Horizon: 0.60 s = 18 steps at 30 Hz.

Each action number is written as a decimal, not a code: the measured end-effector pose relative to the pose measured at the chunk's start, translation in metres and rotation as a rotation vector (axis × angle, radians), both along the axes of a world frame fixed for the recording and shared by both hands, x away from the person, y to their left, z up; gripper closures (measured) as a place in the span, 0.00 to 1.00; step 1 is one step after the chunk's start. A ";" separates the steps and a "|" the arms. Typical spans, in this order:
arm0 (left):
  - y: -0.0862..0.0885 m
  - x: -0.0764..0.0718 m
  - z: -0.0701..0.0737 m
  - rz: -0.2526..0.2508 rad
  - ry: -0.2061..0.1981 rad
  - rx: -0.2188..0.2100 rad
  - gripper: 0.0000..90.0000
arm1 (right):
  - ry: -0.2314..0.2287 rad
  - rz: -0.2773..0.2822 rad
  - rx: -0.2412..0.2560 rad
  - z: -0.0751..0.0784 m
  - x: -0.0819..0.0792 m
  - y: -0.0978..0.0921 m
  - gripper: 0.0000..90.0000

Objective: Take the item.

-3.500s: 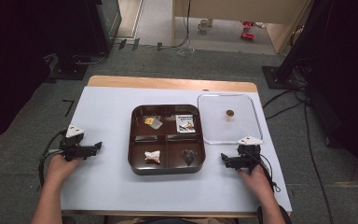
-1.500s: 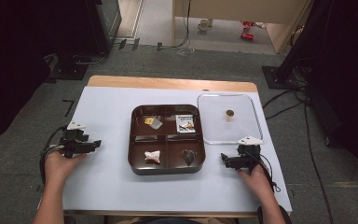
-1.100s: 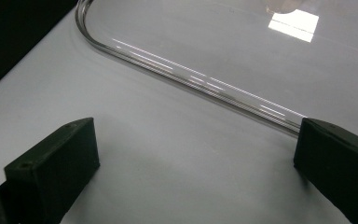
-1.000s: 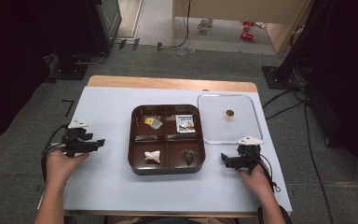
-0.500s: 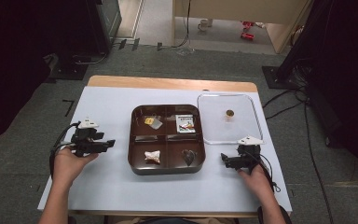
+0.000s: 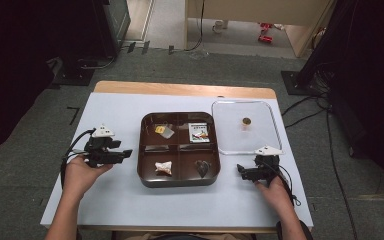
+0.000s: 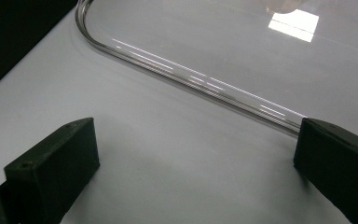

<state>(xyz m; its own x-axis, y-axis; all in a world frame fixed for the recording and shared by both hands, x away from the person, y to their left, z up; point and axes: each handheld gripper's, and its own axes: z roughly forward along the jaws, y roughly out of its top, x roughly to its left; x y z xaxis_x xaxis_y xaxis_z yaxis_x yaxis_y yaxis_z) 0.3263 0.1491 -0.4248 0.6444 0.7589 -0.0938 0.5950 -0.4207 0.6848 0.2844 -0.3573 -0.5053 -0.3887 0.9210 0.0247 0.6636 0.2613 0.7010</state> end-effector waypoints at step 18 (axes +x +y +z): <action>-0.035 -0.002 0.018 -0.127 -0.015 -0.028 0.44 | 0.000 0.000 0.000 0.000 0.000 0.000 0.00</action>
